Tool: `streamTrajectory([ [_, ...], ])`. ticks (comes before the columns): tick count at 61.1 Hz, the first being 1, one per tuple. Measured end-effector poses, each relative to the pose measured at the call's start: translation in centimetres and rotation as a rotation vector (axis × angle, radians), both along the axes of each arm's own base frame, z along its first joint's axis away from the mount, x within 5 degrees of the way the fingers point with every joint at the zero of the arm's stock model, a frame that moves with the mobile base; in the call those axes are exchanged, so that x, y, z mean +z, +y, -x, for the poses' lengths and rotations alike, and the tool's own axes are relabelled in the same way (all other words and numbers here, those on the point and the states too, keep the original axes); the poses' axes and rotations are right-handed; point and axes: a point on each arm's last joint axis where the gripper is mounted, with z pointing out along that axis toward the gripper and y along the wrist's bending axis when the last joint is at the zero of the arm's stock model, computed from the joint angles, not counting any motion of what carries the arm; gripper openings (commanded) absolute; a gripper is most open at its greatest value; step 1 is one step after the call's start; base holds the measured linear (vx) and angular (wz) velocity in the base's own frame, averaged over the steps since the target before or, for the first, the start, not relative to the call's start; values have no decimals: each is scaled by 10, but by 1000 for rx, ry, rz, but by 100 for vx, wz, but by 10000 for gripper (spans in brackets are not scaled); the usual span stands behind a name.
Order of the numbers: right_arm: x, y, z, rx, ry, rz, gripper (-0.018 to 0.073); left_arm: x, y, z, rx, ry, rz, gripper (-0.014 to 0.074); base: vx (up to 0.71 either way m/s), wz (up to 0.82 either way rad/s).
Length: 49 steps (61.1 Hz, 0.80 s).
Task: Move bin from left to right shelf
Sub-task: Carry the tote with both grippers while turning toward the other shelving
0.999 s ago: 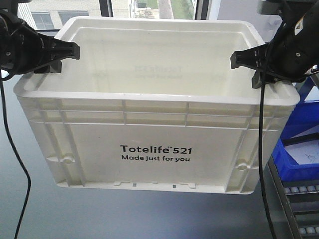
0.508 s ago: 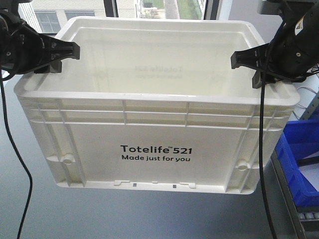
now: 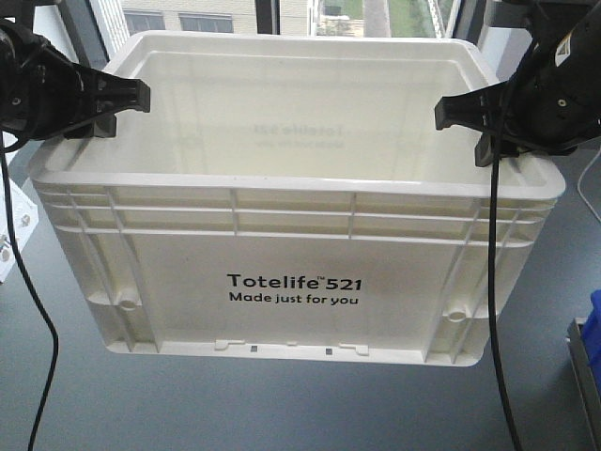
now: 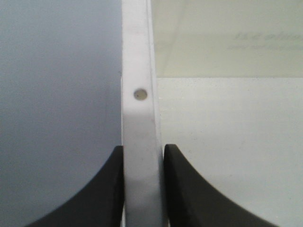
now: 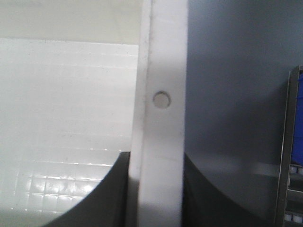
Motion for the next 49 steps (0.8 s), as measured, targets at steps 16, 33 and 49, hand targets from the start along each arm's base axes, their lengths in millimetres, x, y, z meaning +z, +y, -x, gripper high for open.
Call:
streamTrajectory([
  [16, 0, 0, 0, 0, 0, 0, 2, 0, 0, 0, 0, 0, 0, 61, 13, 33],
  [33, 0, 0, 0, 0, 0, 0, 2, 0, 0, 0, 0, 0, 0, 61, 12, 43],
  [49, 0, 0, 0, 0, 0, 0, 2, 0, 0, 0, 0, 0, 0, 61, 12, 48],
])
